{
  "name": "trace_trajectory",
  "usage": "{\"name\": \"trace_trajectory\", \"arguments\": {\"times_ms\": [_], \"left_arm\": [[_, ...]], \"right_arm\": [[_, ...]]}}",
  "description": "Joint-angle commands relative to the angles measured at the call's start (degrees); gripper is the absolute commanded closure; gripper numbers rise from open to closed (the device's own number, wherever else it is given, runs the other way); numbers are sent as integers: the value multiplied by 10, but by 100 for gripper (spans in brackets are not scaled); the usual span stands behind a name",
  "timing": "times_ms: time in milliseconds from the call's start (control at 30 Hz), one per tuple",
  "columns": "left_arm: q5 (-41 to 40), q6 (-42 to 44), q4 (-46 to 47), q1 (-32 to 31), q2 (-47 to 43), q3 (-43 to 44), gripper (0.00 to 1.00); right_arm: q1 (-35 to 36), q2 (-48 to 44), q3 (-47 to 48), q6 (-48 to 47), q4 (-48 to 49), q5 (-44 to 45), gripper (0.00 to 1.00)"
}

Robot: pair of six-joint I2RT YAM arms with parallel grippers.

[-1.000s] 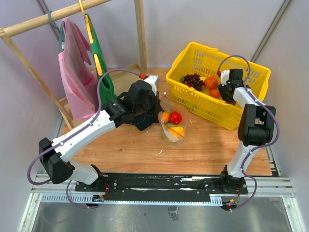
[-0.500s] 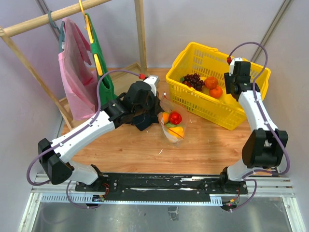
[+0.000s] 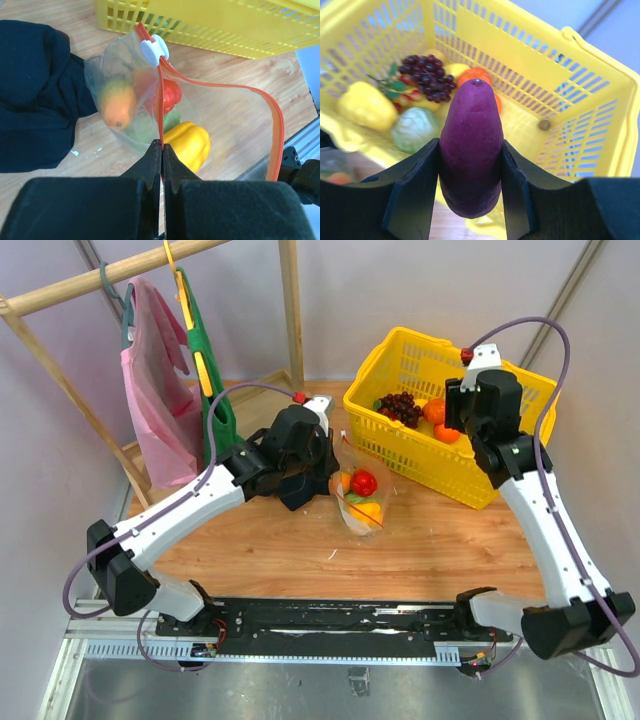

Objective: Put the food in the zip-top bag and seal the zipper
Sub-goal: Place the fake vegetable in the zipper food storage bag.

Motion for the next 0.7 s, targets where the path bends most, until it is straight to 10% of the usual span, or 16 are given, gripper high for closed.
{"name": "trace_trajectory", "arguments": {"times_ms": [0, 667], "left_arm": [[0, -13, -7, -2, 16, 31, 100], [2, -50, -18, -2, 22, 45, 100]], "right_arm": [[58, -52, 6, 58, 0, -10, 77], [272, -102, -81, 211, 40, -169, 75]]}}
